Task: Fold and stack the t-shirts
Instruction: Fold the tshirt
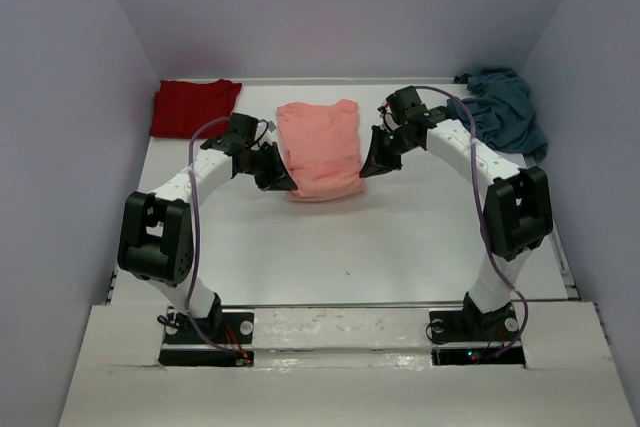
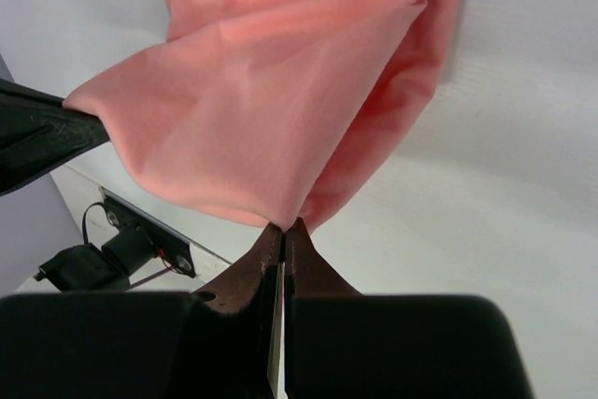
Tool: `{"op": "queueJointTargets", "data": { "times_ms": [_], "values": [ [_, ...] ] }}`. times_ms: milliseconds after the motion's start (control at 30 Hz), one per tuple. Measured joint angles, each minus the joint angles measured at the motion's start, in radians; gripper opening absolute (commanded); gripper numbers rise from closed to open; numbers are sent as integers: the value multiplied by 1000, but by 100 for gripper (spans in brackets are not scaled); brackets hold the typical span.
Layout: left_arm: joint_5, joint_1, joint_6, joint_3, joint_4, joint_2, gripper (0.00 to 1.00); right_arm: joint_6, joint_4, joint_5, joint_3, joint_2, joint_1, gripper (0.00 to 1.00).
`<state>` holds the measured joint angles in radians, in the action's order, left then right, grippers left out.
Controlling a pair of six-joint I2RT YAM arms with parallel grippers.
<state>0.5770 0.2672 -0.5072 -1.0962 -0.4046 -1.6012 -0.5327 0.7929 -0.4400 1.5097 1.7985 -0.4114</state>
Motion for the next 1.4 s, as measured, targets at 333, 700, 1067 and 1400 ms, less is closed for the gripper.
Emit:
{"op": "queueJointTargets", "data": {
  "times_ms": [333,700,1067,1400],
  "values": [
    [-9,-37,-3,-184,-20,-125,0,34,27,-2,126,126,21,0],
    [-13,-55,-2,-362,-45,-215,0,73,85,-7,382,270,55,0],
    [-9,-90,2,-497,-80,-324,0,98,149,-21,599,417,83,0],
    [-4,-117,12,-653,-101,-438,0,105,167,-40,742,513,94,0]
  ]
}}
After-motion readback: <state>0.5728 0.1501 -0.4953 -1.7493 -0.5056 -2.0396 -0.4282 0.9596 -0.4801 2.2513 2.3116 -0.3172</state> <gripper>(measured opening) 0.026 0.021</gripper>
